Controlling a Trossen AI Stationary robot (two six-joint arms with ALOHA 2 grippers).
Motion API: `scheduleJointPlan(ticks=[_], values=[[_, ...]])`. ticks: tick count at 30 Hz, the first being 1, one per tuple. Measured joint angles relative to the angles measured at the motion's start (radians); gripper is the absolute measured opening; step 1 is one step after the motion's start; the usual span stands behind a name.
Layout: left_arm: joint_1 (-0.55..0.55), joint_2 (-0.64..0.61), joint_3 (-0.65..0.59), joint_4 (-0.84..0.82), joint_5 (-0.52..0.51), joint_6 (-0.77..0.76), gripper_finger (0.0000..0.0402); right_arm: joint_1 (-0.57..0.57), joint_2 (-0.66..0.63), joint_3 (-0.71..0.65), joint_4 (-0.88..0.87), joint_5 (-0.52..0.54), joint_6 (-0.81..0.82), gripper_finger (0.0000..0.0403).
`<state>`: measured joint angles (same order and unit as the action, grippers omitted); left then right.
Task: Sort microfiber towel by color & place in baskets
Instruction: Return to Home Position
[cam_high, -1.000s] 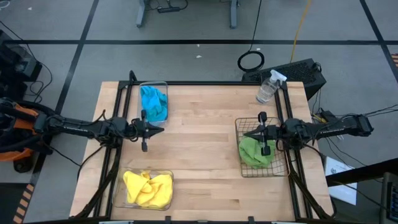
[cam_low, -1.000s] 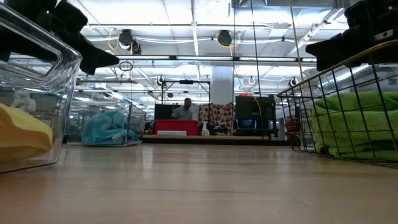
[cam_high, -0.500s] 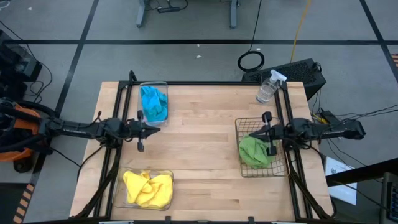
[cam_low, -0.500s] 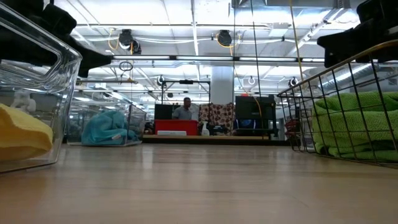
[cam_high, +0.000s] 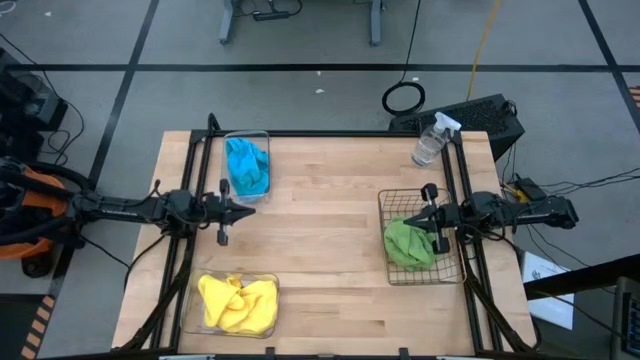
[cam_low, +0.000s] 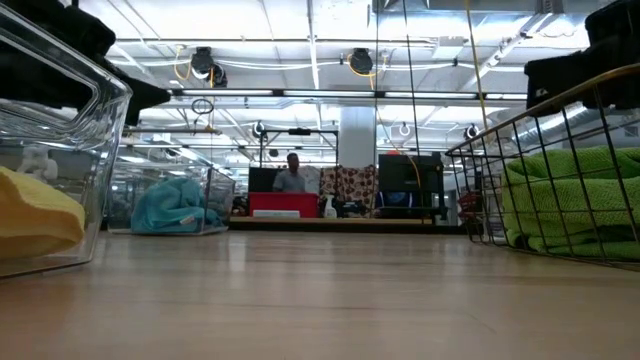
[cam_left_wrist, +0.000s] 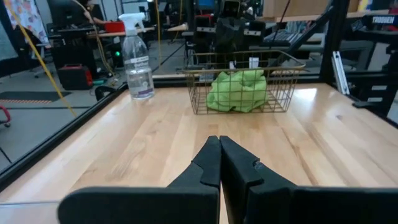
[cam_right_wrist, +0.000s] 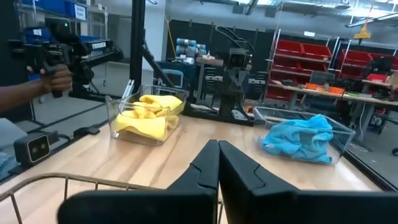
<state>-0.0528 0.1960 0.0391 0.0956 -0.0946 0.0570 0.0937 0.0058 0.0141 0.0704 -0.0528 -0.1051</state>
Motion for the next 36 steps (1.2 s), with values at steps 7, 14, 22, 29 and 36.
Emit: scheduleJointPlan(ticks=[7, 14, 22, 29, 36], values=[[0.0, -0.067, 0.0, -0.071, 0.003, -0.008, 0.0002, 0.0, -0.003, 0.0, -0.04, 0.0, -0.016, 0.0], [0.0, -0.166, 0.0, -0.146, 0.039, -0.012, 0.0002, 0.0, -0.003, 0.001, -0.046, 0.0, -0.013, 0.0], [0.0, -0.195, 0.003, -0.165, 0.066, -0.018, 0.0001, 0.0, -0.003, 0.001, -0.048, 0.003, -0.048, 0.0], [0.0, -0.195, 0.003, -0.164, 0.066, 0.001, 0.0001, 0.0, -0.003, 0.001, -0.054, 0.031, -0.04, 0.0], [0.0, -0.191, -0.032, -0.08, 0.086, 0.012, 0.0001, 0.0, 0.014, 0.001, -0.054, 0.027, -0.026, 0.0]])
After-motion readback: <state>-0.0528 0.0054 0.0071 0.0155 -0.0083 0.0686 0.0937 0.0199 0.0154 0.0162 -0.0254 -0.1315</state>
